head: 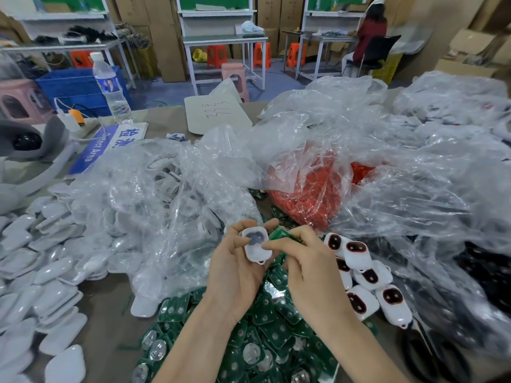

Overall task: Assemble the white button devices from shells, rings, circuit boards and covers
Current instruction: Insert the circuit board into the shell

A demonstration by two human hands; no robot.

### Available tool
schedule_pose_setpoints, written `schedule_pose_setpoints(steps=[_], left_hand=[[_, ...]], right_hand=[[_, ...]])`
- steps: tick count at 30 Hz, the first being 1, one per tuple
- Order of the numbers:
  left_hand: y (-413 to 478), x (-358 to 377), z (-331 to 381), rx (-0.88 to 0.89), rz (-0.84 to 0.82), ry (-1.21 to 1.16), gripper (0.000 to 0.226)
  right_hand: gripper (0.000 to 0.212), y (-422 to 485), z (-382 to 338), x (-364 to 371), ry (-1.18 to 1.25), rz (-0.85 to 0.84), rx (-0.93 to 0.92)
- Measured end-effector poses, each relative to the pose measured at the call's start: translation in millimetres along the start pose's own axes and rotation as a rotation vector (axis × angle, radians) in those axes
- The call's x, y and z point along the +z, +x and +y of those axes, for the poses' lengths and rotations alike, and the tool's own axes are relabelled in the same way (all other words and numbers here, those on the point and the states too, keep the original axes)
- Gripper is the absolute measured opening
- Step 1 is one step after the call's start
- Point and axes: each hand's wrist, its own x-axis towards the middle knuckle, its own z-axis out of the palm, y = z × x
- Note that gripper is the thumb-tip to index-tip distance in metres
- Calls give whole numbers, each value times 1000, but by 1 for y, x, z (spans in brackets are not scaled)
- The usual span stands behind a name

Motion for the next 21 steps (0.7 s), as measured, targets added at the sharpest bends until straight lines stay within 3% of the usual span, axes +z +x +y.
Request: schedule_pose_setpoints(steps=[6,12,17,21], left_hand=[[-2,2,-1,136,-1,42,28],[-1,5,-5,276,14,269,39],[-1,4,-7,313,-22,250,40],[-3,5,-5,318,-31,215,35]], right_hand=[[43,-12,1,8,-53,169,-10],[49,-26,-2,17,-70,180,-5],[60,-25,-5,17,-22,202,-4],[55,-21,-7,18,-28,159,17]])
